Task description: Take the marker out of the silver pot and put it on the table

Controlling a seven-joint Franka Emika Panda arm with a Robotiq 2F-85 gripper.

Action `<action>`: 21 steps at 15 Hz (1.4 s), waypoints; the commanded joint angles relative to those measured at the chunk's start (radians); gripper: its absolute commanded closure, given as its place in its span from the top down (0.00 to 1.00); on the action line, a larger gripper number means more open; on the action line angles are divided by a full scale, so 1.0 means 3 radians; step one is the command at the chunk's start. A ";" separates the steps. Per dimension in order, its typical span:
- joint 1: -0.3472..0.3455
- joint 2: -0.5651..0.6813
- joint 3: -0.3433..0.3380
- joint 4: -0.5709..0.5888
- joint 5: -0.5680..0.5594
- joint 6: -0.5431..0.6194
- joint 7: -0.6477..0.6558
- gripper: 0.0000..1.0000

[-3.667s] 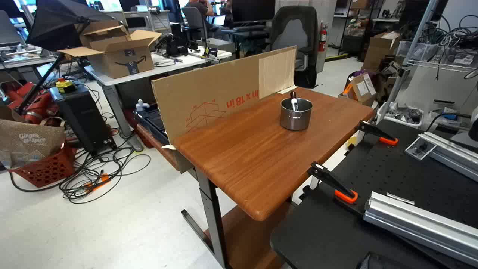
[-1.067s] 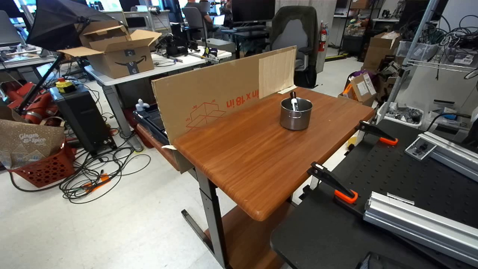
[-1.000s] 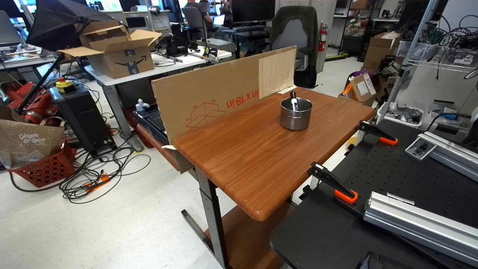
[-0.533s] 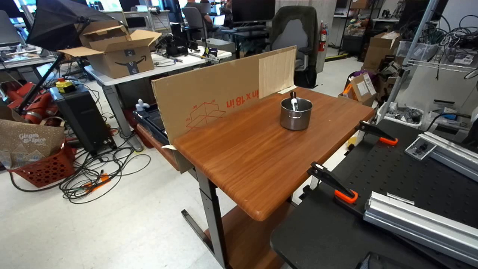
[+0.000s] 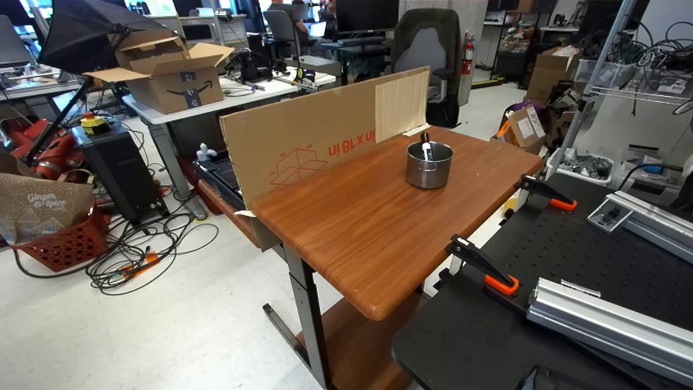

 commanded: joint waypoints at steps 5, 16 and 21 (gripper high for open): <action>-0.0008 0.0954 -0.0080 0.0179 0.0760 0.0760 -0.0027 1.00; -0.0068 0.2061 -0.0032 0.0740 0.0852 0.1222 0.0529 1.00; -0.0070 0.2476 -0.0082 0.1000 0.0746 0.1351 0.0829 1.00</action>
